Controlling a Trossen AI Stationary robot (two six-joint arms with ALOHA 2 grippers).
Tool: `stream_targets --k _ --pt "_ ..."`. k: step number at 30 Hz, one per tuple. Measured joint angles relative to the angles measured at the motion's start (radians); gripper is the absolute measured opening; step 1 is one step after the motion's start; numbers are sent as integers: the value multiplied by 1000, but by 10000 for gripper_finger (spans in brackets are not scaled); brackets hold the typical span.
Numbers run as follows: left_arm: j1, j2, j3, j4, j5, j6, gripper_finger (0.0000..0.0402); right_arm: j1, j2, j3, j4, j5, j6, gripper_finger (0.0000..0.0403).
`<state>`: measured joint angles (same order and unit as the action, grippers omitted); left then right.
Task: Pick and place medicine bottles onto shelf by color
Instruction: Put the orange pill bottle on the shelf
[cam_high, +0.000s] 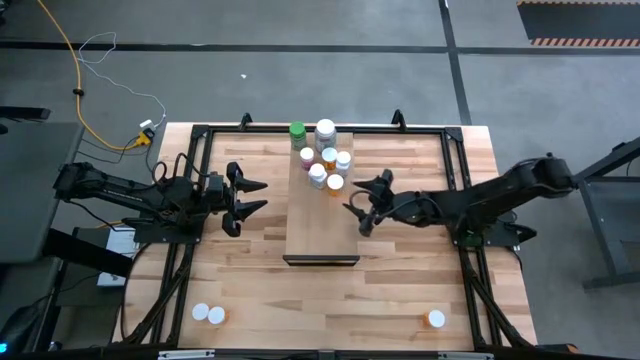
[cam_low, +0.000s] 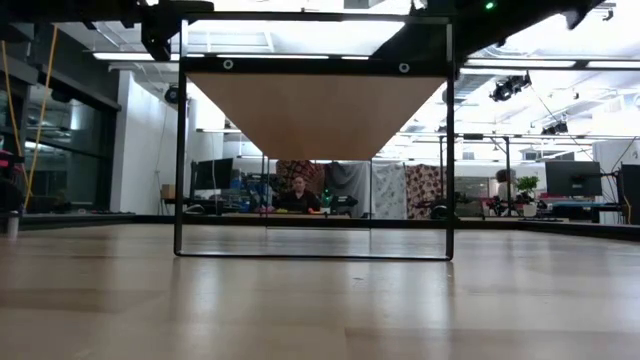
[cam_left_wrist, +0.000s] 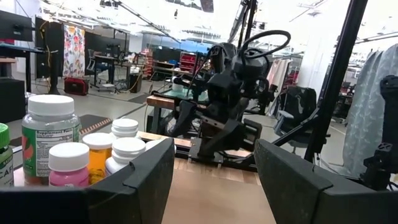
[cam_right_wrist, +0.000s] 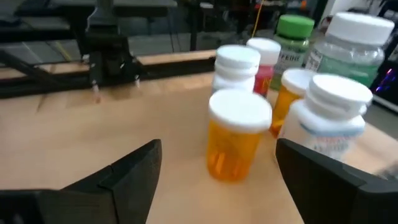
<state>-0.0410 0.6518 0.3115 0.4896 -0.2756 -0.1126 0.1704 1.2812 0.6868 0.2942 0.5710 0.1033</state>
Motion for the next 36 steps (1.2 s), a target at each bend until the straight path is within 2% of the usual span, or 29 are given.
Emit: stream_targets --k 3,8,12,18,25,36 --pt "0 0 0 0 0 0 213 34 -50 -12 -78 67 53 307" --pt "0 0 0 0 3 -16 213 80 -135 -100 -80 181 129 307" --pt "0 0 0 0 3 -16 213 82 -234 -189 -47 174 182 307" --pt "0 0 0 -10 12 -26 213 82 -343 -312 110 102 160 307" --pt "0 0 0 -27 41 -34 213 79 -357 -323 186 86 153 307" --pt "0 0 0 -47 39 -43 213 79 -357 -323 189 75 131 307"
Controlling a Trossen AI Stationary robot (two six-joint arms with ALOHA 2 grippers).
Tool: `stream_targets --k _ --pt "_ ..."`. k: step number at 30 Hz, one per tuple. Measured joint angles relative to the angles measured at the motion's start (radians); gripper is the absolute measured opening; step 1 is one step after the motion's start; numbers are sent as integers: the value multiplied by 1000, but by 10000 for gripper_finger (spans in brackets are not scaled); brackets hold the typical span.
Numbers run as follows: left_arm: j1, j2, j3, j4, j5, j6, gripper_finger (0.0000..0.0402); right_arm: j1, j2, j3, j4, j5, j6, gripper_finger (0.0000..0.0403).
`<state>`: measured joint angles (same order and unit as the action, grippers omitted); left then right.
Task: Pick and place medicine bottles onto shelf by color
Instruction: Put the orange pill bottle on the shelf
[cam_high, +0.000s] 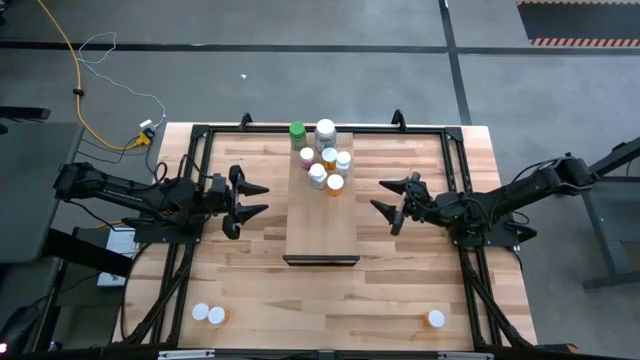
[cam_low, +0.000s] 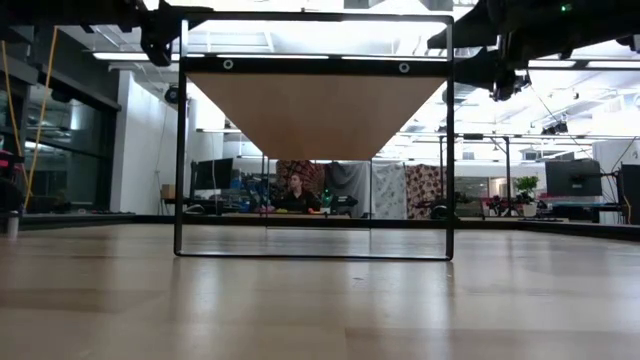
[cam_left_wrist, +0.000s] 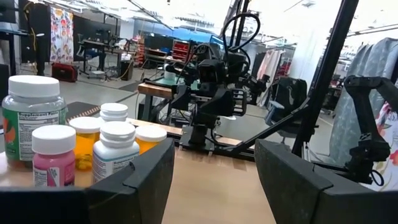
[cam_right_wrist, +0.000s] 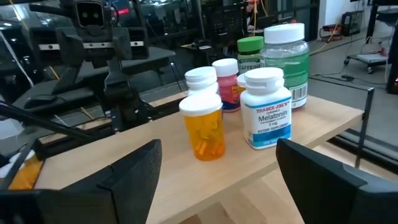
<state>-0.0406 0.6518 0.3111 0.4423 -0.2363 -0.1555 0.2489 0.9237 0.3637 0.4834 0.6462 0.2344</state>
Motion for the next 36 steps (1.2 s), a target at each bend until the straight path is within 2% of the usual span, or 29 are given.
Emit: stream_targets --k 7,11,14,16,21,25,29,36 --pt "0 0 0 -12 -11 -2 213 9 1 66 -55 -120 27 307" --pt "0 0 0 -12 -14 0 213 44 5 141 -203 -124 41 307" --pt "0 0 0 -12 -14 0 213 83 7 214 -385 -160 146 307" --pt "0 0 0 -12 -14 1 213 114 7 292 -577 -198 283 307" --pt "0 0 0 -12 -14 1 213 225 71 509 -1160 -244 763 307" --pt "0 0 0 -12 -13 1 213 326 184 636 -1468 -397 1155 307" --pt "0 0 0 -24 -10 -20 213 430 312 707 -1535 -584 1390 307" --pt "0 0 0 -32 -10 -25 213 595 516 753 -1506 -823 1756 307"
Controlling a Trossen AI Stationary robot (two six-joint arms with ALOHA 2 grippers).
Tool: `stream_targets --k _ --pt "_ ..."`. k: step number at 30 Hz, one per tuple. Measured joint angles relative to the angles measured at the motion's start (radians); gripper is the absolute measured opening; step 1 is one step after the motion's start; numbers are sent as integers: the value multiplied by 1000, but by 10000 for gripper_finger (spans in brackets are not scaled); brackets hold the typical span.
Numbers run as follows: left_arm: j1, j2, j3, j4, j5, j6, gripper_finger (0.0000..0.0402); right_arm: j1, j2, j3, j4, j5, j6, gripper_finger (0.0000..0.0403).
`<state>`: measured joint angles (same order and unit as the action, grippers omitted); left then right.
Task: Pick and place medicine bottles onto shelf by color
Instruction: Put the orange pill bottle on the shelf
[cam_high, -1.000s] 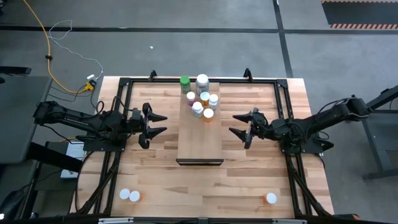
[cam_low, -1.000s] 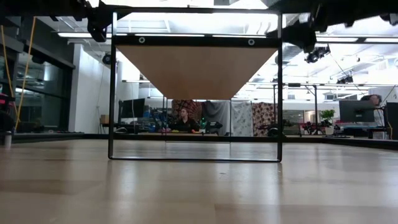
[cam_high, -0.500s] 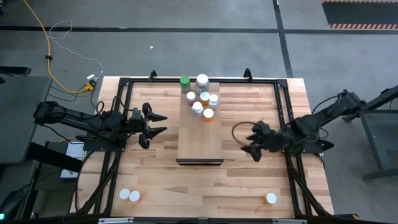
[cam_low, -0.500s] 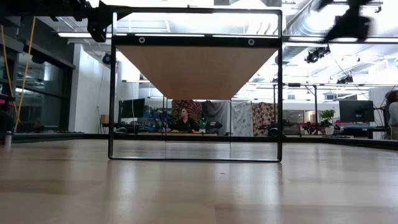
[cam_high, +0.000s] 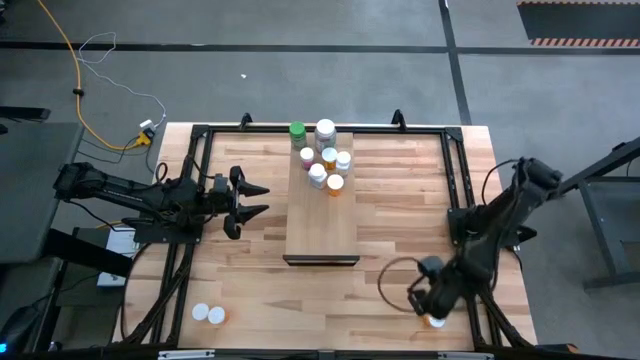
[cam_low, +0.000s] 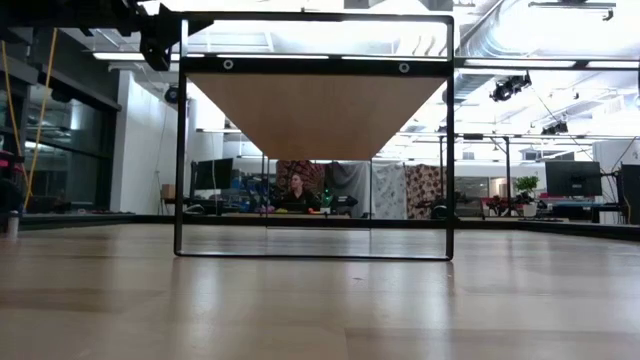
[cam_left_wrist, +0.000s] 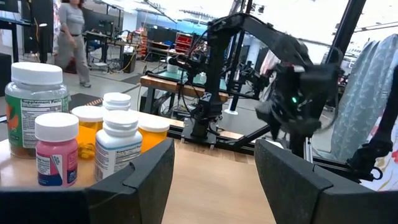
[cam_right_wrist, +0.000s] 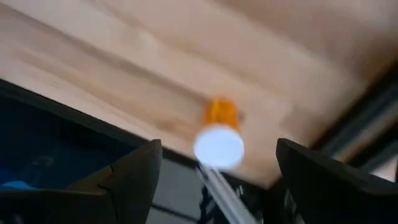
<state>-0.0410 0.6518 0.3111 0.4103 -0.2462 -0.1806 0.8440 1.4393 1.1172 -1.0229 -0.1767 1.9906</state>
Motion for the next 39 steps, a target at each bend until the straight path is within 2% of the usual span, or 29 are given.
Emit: stream_targets --k 3,13,24,37,39 --pt "0 0 0 0 0 7 213 52 56 0 51 -60 102 307" --pt "0 0 0 5 -1 91 213 120 131 0 107 27 306 307" --pt "0 0 0 -60 0 112 213 121 162 0 112 11 324 307" --pt "0 0 0 -99 3 44 213 121 169 0 117 16 331 307" --pt "1 0 0 -99 29 28 213 119 169 0 131 6 338 307"
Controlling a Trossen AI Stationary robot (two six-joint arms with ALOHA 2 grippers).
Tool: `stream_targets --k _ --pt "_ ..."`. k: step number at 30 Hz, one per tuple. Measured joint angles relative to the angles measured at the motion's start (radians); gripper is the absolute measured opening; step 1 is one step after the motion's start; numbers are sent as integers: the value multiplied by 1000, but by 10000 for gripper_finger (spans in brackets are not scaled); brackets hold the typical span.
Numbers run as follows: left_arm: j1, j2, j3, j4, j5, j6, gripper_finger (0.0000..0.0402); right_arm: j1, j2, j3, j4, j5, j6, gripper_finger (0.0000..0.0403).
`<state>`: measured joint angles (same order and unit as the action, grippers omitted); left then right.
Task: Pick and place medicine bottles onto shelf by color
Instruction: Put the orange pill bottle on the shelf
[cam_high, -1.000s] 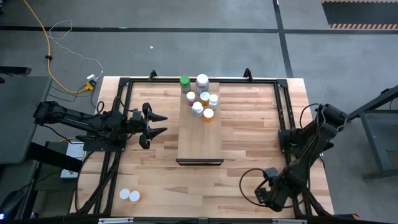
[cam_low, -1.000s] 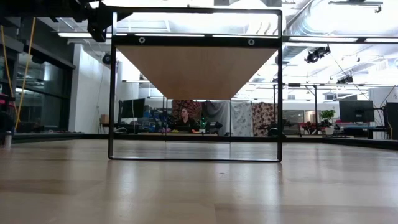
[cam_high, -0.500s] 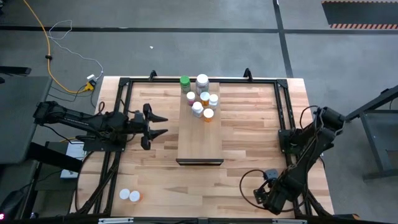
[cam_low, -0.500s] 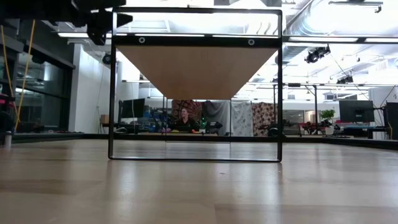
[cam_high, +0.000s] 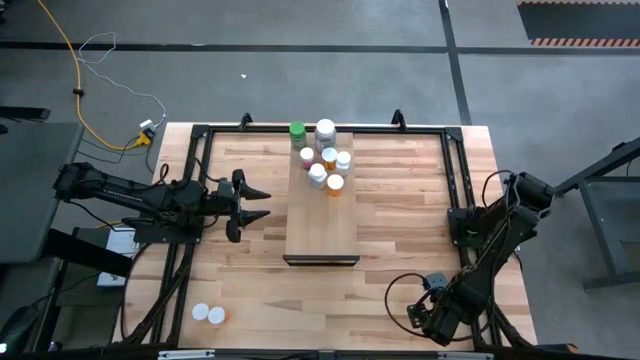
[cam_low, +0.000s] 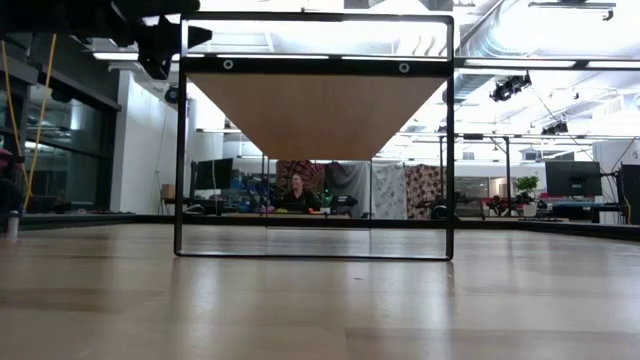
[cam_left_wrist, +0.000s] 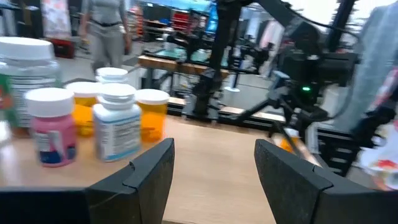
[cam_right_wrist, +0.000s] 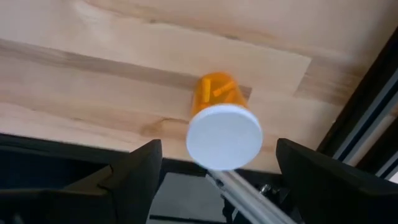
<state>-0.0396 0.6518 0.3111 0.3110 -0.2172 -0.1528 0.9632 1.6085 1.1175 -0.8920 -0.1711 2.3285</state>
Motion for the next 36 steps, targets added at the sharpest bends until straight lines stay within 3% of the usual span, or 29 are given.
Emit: stream_targets --k 6,14,36 --pt "0 0 0 0 94 -2 213 -8 0 0 -3 -25 1 307" --pt "0 0 0 -2 107 -81 213 -8 37 0 3 -13 3 307" --pt "0 0 0 -9 106 -81 213 0 103 0 16 -47 -15 307"
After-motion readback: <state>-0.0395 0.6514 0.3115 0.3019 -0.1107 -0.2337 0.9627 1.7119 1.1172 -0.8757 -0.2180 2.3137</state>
